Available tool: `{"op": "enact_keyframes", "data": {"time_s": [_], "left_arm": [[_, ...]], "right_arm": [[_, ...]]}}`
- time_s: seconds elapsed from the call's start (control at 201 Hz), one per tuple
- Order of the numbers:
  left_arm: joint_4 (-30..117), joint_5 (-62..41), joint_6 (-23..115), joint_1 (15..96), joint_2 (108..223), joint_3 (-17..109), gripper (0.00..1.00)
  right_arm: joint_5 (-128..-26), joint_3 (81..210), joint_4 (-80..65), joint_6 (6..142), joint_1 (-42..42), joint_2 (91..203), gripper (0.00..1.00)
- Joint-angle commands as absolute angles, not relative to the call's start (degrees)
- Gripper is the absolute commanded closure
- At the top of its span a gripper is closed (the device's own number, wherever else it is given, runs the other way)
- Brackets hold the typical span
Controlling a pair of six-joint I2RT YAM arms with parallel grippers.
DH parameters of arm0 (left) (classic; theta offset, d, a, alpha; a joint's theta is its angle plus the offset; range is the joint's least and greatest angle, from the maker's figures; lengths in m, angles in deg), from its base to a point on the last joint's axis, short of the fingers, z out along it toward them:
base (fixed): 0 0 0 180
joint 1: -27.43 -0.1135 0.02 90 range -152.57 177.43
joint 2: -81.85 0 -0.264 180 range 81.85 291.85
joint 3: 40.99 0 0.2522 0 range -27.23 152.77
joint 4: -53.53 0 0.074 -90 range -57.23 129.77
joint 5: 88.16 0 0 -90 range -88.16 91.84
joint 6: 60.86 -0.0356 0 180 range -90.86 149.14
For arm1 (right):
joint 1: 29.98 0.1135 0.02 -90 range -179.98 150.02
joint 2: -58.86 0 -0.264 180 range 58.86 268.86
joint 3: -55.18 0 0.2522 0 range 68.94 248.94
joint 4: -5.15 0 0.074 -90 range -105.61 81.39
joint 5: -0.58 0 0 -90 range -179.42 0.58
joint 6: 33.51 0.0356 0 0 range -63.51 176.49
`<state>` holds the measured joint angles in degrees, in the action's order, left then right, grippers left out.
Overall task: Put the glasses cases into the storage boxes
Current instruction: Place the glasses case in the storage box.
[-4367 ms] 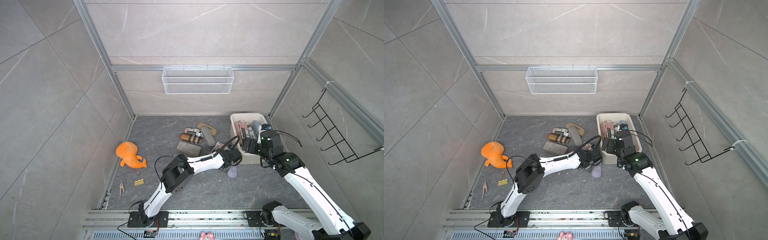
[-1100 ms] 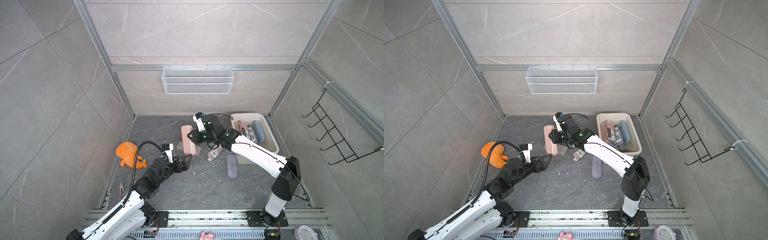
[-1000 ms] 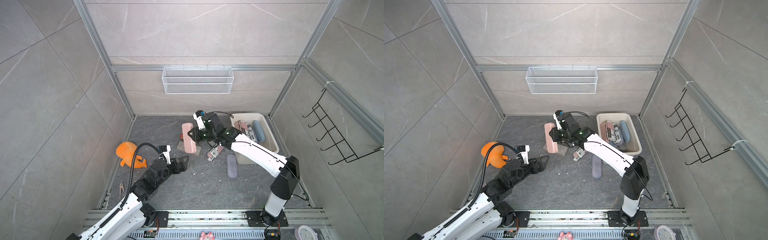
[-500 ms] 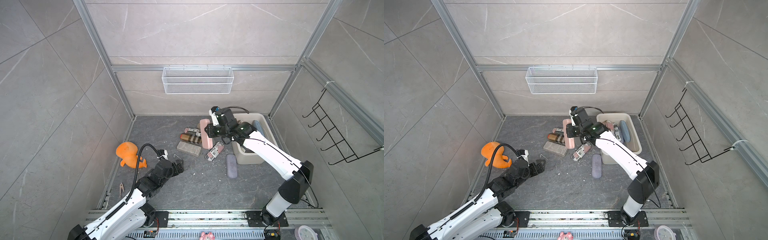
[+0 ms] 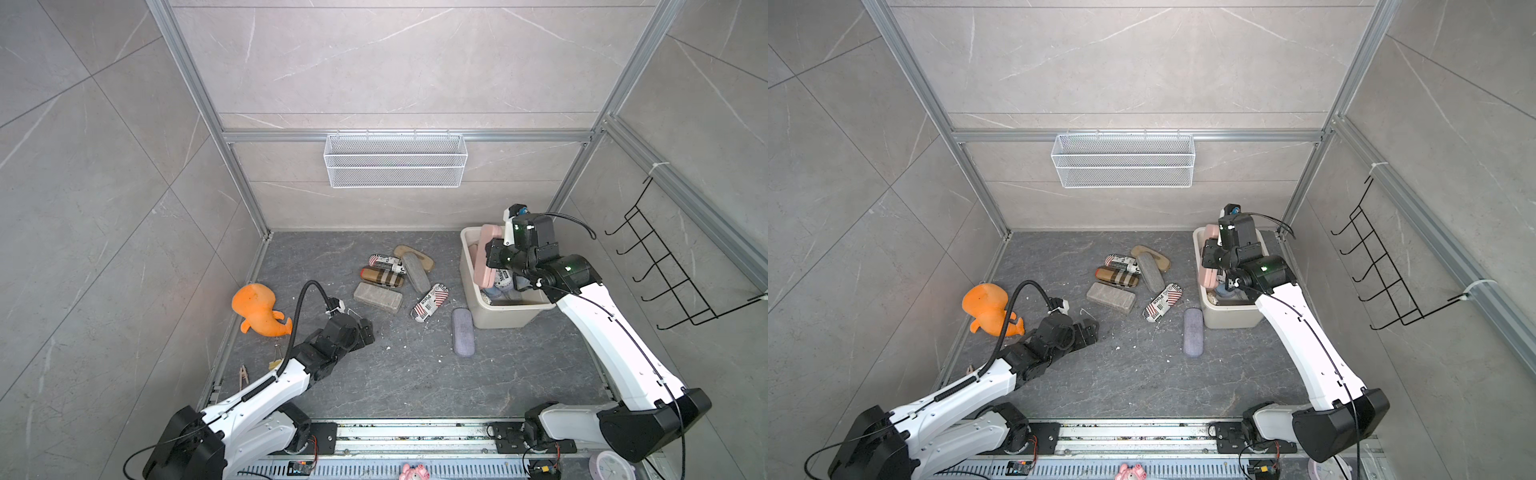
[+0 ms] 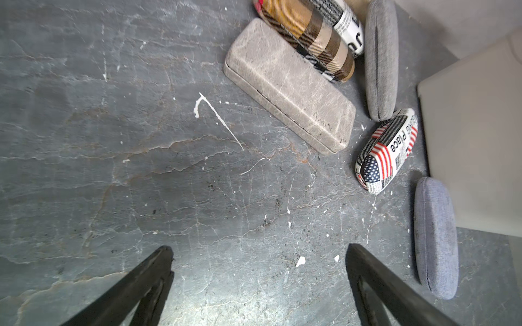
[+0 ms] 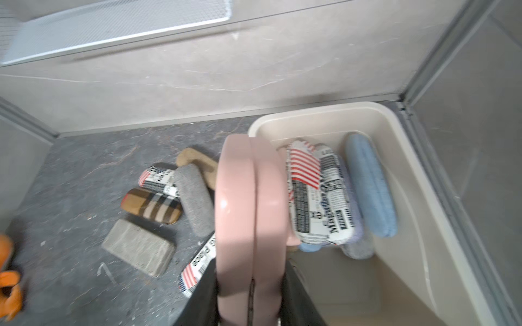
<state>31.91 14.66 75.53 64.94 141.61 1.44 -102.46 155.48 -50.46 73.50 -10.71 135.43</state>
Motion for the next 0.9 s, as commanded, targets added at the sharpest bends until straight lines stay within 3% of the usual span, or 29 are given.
{"op": "enact_keyframes", "data": {"time_s": [0.0, 0.528, 0.897], "left_arm": [[36.0, 13.5, 73.2, 65.0, 144.0, 3.9, 0.02], [38.7, 11.1, 73.7, 64.9, 151.2, 3.4, 0.03], [39.3, 12.2, 74.3, 64.9, 148.2, 1.9, 0.03]], "right_arm": [[-110.9, 155.6, -50.6, 71.1, -11.2, 136.4, 0.76], [-119.1, 155.0, -53.4, 67.2, -14.6, 139.9, 0.76], [-115.5, 147.5, -51.5, 69.9, -14.7, 140.1, 0.77]]}}
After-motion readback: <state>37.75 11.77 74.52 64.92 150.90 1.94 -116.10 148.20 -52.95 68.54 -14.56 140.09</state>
